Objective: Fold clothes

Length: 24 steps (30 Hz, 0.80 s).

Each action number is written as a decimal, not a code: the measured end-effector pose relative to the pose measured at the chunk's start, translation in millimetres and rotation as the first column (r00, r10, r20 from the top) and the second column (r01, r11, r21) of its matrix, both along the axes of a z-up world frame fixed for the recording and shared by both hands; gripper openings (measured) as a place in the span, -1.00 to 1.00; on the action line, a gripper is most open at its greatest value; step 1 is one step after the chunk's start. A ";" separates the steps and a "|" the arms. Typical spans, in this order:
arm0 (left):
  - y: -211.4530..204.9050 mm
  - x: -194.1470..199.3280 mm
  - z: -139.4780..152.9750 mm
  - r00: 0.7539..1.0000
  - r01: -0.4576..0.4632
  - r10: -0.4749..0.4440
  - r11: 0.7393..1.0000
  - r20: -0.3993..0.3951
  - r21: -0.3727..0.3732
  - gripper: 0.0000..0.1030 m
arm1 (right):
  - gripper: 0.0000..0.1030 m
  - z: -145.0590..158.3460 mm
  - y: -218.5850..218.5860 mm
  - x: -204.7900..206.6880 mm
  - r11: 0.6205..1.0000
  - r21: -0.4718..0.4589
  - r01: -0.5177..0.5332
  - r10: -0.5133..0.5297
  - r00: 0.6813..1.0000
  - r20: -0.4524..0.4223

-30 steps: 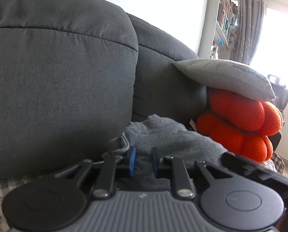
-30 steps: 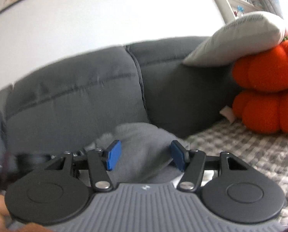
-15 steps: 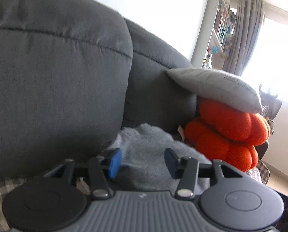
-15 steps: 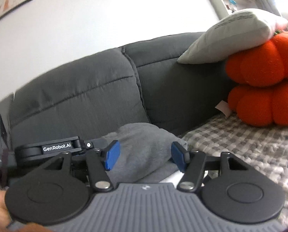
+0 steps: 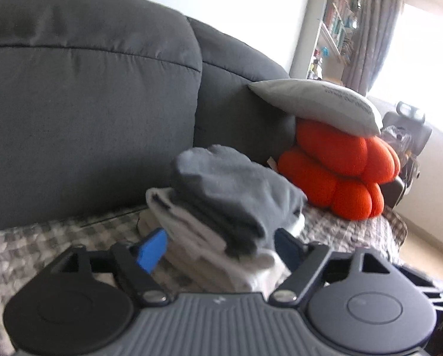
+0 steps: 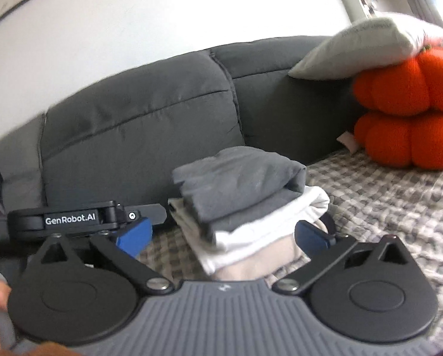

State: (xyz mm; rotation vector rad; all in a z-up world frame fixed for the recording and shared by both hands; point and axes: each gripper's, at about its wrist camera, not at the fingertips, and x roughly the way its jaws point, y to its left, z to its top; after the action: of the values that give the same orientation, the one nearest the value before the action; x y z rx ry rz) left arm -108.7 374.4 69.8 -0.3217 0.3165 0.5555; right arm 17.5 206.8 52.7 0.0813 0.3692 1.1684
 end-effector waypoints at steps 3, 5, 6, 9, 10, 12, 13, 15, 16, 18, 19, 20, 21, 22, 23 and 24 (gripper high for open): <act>-6.6 -4.2 -10.2 0.997 -0.066 0.067 0.997 -0.030 0.034 0.90 | 1.00 -5.5 -8.4 -9.7 0.999 -0.008 0.039 -0.039 0.997 0.071; -10.1 -5.9 -17.9 0.997 -0.063 0.065 0.997 -0.044 0.045 0.97 | 1.00 -11.2 -13.1 -11.6 0.998 0.007 0.058 -0.058 0.995 0.082; -9.9 -3.3 -18.7 0.995 -0.071 0.075 0.996 -0.066 0.061 0.97 | 1.00 -12.5 -11.0 -11.6 0.998 -0.004 0.060 -0.059 0.995 0.074; -9.8 -0.2 -20.1 0.987 -0.109 0.121 0.987 -0.101 0.117 0.99 | 1.00 -16.6 -5.0 -15.4 0.997 -0.030 0.065 -0.063 0.996 0.068; -9.6 0.0 -21.7 0.984 -0.123 0.137 0.985 -0.112 0.125 0.99 | 1.00 -18.3 -2.8 -17.4 0.997 -0.039 0.067 -0.064 0.996 0.067; -9.1 0.5 -25.2 0.977 -0.148 0.167 0.980 -0.135 0.136 0.99 | 1.00 -21.4 1.6 -21.3 0.996 -0.056 0.070 -0.067 0.996 0.064; -7.2 1.4 -26.8 0.974 -0.154 0.173 0.980 -0.148 0.127 0.99 | 1.00 -22.8 3.6 -22.2 0.995 -0.066 0.078 -0.074 0.995 0.062; -3.0 2.6 -30.0 0.970 -0.159 0.175 0.982 -0.169 0.104 0.99 | 1.00 -25.4 7.5 -23.7 0.992 -0.085 0.093 -0.089 0.994 0.059; -1.0 2.7 -31.4 0.970 -0.157 0.172 0.983 -0.173 0.093 0.99 | 1.00 -26.2 7.9 -23.6 0.991 -0.090 0.095 -0.090 0.994 0.057; -1.2 2.9 -33.3 0.968 -0.157 0.172 0.983 -0.183 0.093 0.99 | 1.00 -27.7 8.9 -23.3 0.990 -0.099 0.097 -0.092 0.994 0.053; -1.5 3.0 -34.2 0.967 -0.157 0.172 0.983 -0.188 0.093 0.99 | 1.00 -28.4 9.4 -23.2 0.990 -0.103 0.098 -0.094 0.994 0.051; -2.4 3.5 -34.5 0.965 -0.159 0.177 0.982 -0.194 0.104 0.99 | 1.00 -29.2 9.9 -23.0 0.989 -0.107 0.100 -0.095 0.994 0.049; -3.6 4.1 -34.9 0.963 -0.160 0.181 0.980 -0.200 0.118 0.99 | 1.00 -29.9 10.3 -22.8 0.989 -0.112 0.101 -0.096 0.994 0.047; -4.7 4.8 -35.0 0.961 -0.158 0.183 0.979 -0.206 0.131 0.99 | 1.00 -30.4 10.5 -22.2 0.988 -0.114 0.100 -0.096 0.995 0.043; -5.2 5.1 -34.8 0.961 -0.157 0.183 0.978 -0.209 0.137 0.99 | 1.00 -30.9 10.6 -21.5 0.988 -0.117 0.099 -0.095 0.995 0.039; -5.5 5.3 -34.6 0.960 -0.155 0.183 0.978 -0.210 0.143 0.99 | 1.00 -31.4 10.7 -20.9 0.988 -0.120 0.099 -0.095 0.995 0.035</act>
State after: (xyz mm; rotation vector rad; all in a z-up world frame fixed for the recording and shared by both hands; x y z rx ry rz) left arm -103.3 368.8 35.2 -0.1655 0.4713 0.7795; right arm -3.4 217.5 21.3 -0.0238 0.4057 1.0476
